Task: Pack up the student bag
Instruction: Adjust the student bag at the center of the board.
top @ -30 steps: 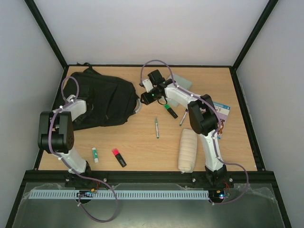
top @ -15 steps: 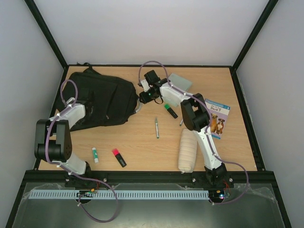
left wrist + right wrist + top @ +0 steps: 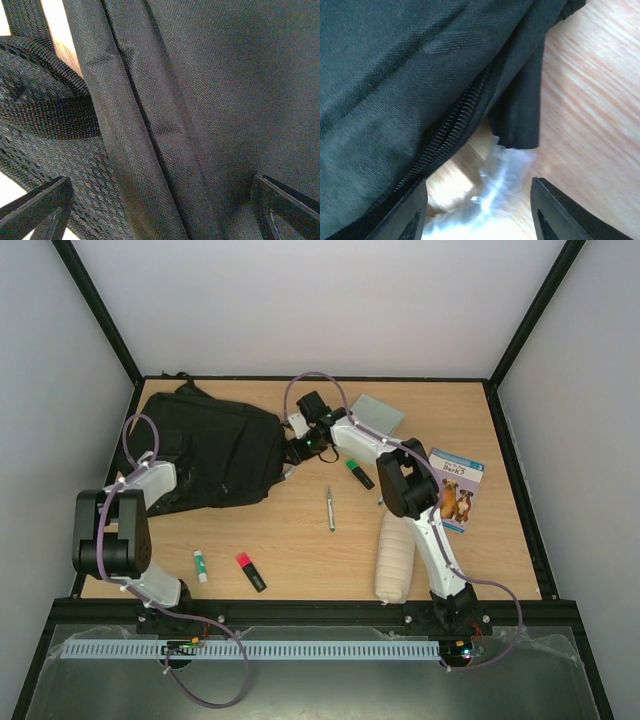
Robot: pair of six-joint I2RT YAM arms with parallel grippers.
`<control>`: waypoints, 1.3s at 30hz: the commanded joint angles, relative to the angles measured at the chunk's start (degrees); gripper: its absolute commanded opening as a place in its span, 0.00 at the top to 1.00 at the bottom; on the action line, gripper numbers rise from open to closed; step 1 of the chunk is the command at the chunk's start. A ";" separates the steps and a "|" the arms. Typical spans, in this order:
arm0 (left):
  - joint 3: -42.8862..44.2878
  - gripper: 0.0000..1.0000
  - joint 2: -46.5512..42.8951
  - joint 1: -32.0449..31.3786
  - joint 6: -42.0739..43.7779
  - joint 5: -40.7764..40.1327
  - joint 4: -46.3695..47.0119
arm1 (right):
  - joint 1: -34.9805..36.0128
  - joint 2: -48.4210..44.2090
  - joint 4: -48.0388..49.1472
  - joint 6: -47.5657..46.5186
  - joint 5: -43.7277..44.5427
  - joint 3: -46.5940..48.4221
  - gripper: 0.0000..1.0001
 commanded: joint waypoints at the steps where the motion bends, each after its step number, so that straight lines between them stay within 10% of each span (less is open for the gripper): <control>1: -1.55 0.01 2.63 0.42 0.10 0.99 -2.99 | 1.84 2.38 -3.85 0.46 2.36 2.89 0.50; 6: 0.26 0.01 2.92 0.42 0.45 0.85 -2.49 | 1.83 -1.25 -3.87 1.74 5.01 -2.64 0.82; 13: 5.68 0.01 7.81 -0.35 1.49 5.98 -0.88 | 2.17 -17.10 3.94 5.72 -1.81 -25.17 0.90; 24: 15.76 0.01 16.93 -2.75 6.70 6.91 -4.58 | 7.79 -21.84 5.28 5.21 -5.60 -30.70 0.92; 32: 11.19 0.01 8.76 -2.75 8.17 6.20 -4.31 | 7.70 -26.64 -1.31 -28.44 -4.81 -26.82 0.49; 39: 8.46 0.01 3.13 -2.75 11.69 11.22 -3.63 | 7.64 -20.02 -3.97 -40.74 2.12 -20.77 0.40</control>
